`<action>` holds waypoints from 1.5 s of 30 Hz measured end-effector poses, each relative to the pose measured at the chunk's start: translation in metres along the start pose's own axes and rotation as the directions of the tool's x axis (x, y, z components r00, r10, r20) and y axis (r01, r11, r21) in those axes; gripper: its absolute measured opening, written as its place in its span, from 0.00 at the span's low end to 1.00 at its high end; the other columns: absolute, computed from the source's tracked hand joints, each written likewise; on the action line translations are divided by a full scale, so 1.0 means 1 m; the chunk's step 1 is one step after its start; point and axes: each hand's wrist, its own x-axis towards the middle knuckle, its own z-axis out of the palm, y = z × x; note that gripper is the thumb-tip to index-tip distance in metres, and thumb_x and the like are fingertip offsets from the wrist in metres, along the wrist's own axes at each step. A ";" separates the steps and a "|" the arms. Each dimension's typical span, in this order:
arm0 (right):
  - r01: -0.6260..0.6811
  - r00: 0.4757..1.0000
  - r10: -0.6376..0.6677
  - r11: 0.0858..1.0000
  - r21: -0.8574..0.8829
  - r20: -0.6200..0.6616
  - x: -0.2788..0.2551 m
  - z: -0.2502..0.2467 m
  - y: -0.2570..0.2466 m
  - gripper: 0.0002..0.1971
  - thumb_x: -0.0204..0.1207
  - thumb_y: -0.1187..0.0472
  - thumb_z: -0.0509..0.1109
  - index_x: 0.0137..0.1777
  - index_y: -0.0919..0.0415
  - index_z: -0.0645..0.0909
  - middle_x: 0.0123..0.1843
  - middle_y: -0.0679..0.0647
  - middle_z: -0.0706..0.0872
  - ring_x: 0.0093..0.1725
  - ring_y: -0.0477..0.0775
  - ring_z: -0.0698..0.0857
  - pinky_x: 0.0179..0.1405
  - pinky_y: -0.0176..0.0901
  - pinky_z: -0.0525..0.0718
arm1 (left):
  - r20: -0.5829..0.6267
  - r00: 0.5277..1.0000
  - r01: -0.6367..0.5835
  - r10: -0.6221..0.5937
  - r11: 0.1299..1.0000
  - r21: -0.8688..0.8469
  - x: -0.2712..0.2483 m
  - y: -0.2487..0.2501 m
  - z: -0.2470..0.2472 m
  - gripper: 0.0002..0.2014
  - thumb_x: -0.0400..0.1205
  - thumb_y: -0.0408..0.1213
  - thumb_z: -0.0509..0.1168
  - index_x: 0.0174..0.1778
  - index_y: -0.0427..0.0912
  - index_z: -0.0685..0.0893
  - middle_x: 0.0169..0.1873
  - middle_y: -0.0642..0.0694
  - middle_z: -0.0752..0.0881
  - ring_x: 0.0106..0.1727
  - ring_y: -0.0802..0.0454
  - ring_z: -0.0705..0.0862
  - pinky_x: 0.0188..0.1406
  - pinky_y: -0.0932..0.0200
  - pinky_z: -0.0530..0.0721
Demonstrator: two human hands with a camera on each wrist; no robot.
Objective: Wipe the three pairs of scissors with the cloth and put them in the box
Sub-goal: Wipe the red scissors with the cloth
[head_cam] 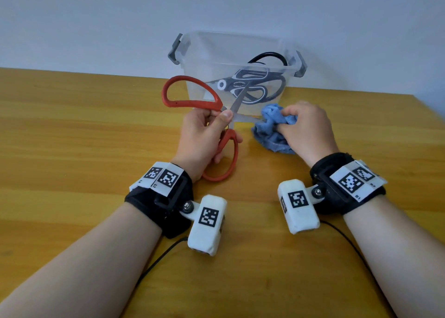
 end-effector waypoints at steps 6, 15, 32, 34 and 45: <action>0.027 0.967 0.010 0.989 0.144 -0.253 0.003 -0.006 -0.005 0.07 0.76 0.63 0.74 0.51 0.52 0.84 0.56 0.53 0.83 0.50 0.50 0.82 0.47 0.34 0.81 | -0.028 1.000 0.001 0.000 1.000 0.010 0.000 -0.001 -0.001 0.10 0.91 0.38 0.64 0.47 0.35 0.77 0.31 0.35 0.91 0.17 0.42 0.73 0.11 0.63 0.66; 0.379 0.912 -0.337 0.910 0.166 -0.234 -0.002 -0.016 -0.041 0.16 0.72 0.72 0.71 0.58 0.59 0.91 0.61 0.60 0.78 0.57 0.43 0.76 0.58 0.22 0.76 | -0.018 0.999 0.047 -0.047 0.999 -0.004 0.000 0.000 -0.001 0.12 0.91 0.38 0.63 0.49 0.31 0.79 0.35 0.31 0.91 0.09 0.49 0.68 0.11 0.66 0.64; 0.194 0.979 -0.199 0.976 0.097 0.044 -0.004 0.003 -0.043 0.08 0.75 0.53 0.80 0.50 0.55 0.93 0.48 0.45 0.84 0.50 0.48 0.82 0.47 0.42 0.76 | 0.031 0.999 0.007 -0.008 0.999 0.043 -0.004 0.001 0.000 0.09 0.91 0.34 0.64 0.45 0.37 0.77 0.34 0.26 0.89 0.14 0.40 0.76 0.11 0.64 0.67; 0.143 0.986 -0.144 0.990 0.009 0.080 -0.001 0.000 -0.032 0.08 0.76 0.52 0.79 0.51 0.54 0.93 0.47 0.43 0.81 0.49 0.47 0.79 0.46 0.41 0.71 | 0.011 1.000 0.014 -0.014 0.999 0.040 -0.003 0.000 0.000 0.09 0.90 0.35 0.64 0.45 0.38 0.76 0.33 0.28 0.89 0.14 0.42 0.74 0.11 0.63 0.67; -0.042 0.999 0.042 0.998 0.050 0.006 0.004 -0.004 -0.007 0.07 0.82 0.55 0.73 0.54 0.54 0.89 0.57 0.51 0.86 0.57 0.52 0.84 0.52 0.45 0.79 | -0.051 0.993 0.092 -0.104 0.976 -0.199 -0.003 0.009 -0.004 0.13 0.91 0.38 0.62 0.41 0.42 0.71 0.33 0.32 0.88 0.10 0.51 0.67 0.11 0.66 0.62</action>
